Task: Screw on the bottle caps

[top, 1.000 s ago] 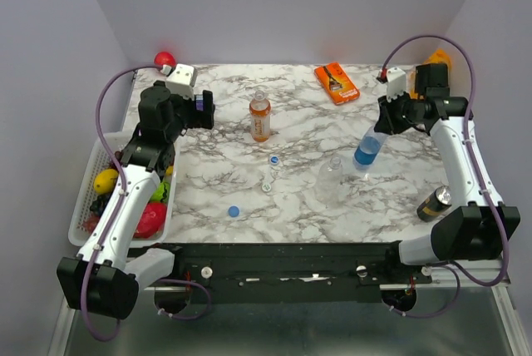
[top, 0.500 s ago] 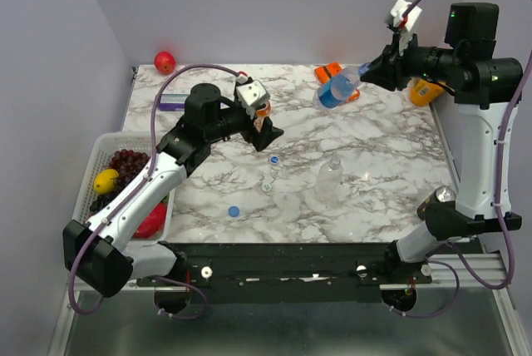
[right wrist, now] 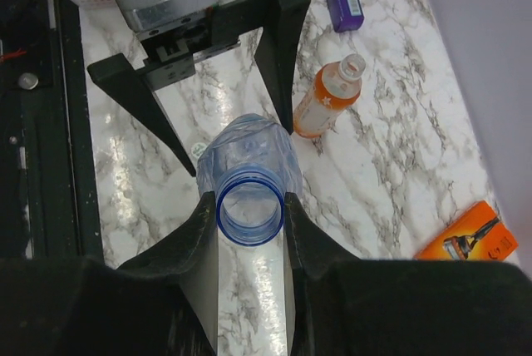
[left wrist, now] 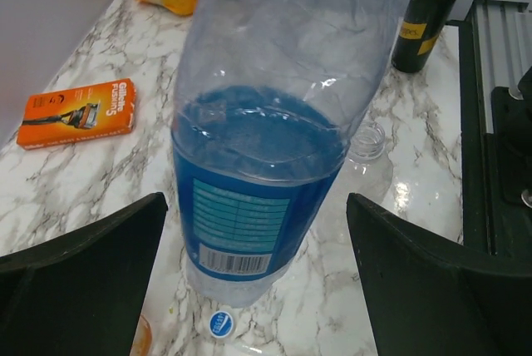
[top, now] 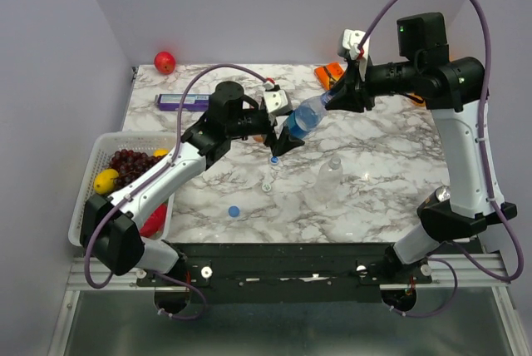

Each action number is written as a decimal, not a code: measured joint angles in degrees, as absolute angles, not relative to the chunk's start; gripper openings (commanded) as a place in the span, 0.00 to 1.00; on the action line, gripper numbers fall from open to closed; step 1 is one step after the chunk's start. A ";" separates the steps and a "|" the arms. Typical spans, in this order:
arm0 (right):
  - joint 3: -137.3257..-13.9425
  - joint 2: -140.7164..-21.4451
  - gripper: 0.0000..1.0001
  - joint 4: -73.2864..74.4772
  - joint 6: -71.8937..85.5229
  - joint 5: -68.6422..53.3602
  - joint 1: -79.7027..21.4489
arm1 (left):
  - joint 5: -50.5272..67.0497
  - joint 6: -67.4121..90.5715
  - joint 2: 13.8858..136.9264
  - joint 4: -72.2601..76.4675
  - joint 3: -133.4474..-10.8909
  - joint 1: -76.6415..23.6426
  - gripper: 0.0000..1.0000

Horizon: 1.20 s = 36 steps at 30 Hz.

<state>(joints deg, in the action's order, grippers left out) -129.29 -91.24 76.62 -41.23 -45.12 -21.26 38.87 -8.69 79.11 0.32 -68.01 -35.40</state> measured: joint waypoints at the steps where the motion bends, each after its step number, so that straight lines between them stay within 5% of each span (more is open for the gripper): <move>1: -130.10 -91.44 0.08 76.55 -41.23 -45.39 -21.28 | 39.62 -9.04 79.46 0.27 -68.16 -35.42 0.99; 10: -130.65 -91.74 0.08 76.62 -41.21 -48.05 -21.65 | 44.91 -10.72 82.87 0.40 -69.10 -36.27 0.94; 29: -128.27 -91.72 0.08 76.49 -41.54 -49.84 -22.57 | 45.41 -11.40 82.46 1.23 -67.31 -36.60 0.68; 31: -127.37 -91.70 0.20 76.42 -41.36 -50.33 -22.61 | 44.64 -11.40 81.12 1.21 -65.65 -36.60 0.66; 33: -126.72 -91.70 0.47 76.44 -40.75 -50.68 -22.96 | 43.94 -11.35 79.64 1.23 -63.88 -36.60 0.62; 36: -126.48 -91.72 0.57 76.40 -39.46 -50.89 -23.38 | 42.44 -11.18 77.91 1.72 -62.30 -36.62 0.54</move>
